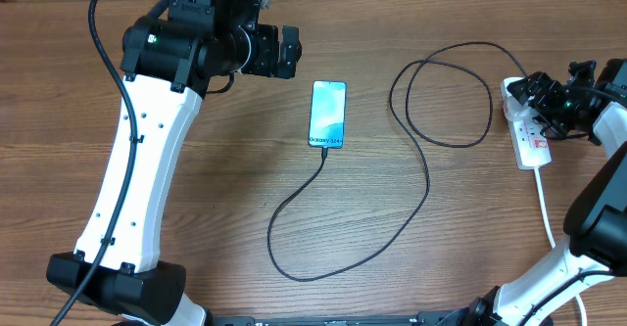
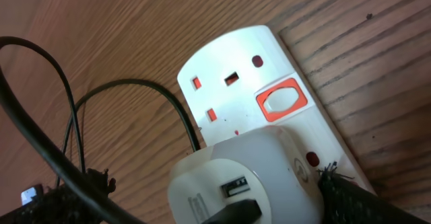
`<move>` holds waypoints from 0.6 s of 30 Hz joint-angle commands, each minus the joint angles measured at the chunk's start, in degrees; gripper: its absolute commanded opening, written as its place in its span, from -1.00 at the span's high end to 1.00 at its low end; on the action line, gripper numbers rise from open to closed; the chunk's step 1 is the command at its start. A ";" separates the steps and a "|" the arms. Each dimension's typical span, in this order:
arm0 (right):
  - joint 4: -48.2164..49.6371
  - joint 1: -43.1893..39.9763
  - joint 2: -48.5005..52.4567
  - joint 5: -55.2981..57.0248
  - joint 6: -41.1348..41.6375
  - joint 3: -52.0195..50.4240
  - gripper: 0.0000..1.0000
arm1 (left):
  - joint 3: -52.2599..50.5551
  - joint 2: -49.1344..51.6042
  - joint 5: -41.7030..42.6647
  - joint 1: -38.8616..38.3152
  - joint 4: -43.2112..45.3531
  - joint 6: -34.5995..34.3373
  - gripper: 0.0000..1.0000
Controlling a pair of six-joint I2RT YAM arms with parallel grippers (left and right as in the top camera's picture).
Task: Plug charger to phone and switch on socket
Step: 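Position the right gripper above the orange rocker switch beside the charger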
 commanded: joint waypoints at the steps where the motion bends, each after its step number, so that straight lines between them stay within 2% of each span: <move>1: -3.56 -0.28 0.98 2.32 1.40 1.79 -0.98 | 0.33 -1.46 0.28 0.04 0.09 0.46 -0.99; 10: -3.65 -0.31 -0.26 9.31 0.92 2.62 -0.96 | 0.33 -1.46 0.31 0.04 0.02 0.44 -0.99; 18: -2.64 -0.33 -0.26 9.07 -0.31 2.97 -0.96 | 0.33 -1.46 0.31 0.04 -0.04 0.44 -0.99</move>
